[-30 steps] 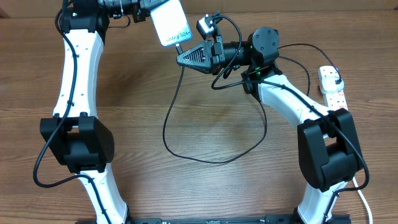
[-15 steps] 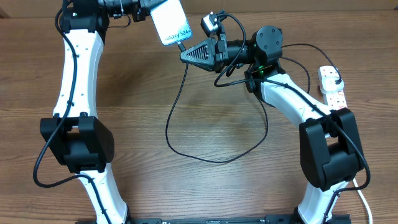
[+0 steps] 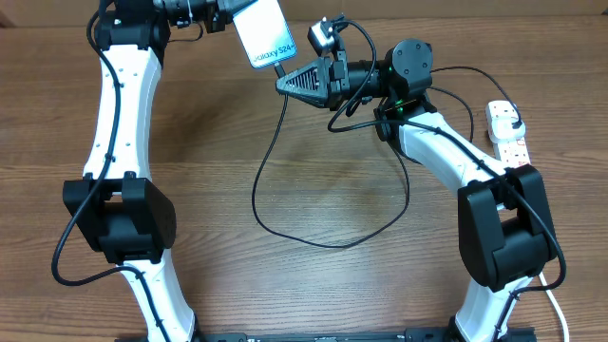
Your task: Plug charger to phone and switch on socket
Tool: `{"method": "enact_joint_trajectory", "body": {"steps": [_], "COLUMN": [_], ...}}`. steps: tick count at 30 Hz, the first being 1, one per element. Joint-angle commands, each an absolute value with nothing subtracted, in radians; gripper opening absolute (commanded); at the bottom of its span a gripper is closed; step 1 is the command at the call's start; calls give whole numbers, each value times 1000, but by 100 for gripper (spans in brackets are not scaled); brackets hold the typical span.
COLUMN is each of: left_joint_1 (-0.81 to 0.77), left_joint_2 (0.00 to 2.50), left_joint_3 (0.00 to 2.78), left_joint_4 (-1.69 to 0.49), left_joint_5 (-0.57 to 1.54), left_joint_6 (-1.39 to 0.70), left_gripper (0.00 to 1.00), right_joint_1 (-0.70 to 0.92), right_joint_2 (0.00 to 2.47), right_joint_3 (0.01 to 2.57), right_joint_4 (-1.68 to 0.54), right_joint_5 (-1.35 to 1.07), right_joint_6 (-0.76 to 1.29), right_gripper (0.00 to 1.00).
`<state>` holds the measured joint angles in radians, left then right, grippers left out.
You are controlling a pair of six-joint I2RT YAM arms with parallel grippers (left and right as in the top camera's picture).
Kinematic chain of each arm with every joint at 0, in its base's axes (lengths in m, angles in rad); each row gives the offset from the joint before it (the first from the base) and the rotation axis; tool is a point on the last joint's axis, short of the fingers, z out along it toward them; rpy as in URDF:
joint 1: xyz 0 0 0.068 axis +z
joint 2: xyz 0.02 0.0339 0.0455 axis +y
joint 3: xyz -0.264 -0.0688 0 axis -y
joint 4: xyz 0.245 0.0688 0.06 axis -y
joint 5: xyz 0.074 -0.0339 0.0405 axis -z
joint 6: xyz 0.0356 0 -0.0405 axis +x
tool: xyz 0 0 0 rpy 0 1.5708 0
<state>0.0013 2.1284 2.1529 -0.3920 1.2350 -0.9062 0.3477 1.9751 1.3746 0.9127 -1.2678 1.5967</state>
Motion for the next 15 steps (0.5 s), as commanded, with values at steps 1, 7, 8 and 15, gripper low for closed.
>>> {"method": "enact_joint_trajectory", "body": {"steps": [1, 7, 8, 15], "left_joint_1": [-26, -26, -26, -26], "left_joint_2": [2125, 2125, 2125, 2125], "left_joint_3": [2162, 2162, 2162, 2162], "left_joint_4": [-392, -391, -391, -390], "left_joint_5": [1283, 1279, 1279, 1280], "left_joint_6": [-898, -921, -924, -946], "left_gripper": [4, 4, 4, 4], "right_joint_1": [341, 348, 348, 348], "right_joint_2": [1934, 1934, 1934, 1934], "right_joint_3": [1394, 1394, 1394, 1394], "right_joint_4": [918, 918, 918, 910], "right_joint_5": [-1133, -1122, -1122, -1123], "right_joint_6": [1597, 1596, 1596, 1596], "right_gripper": [4, 4, 4, 4]}}
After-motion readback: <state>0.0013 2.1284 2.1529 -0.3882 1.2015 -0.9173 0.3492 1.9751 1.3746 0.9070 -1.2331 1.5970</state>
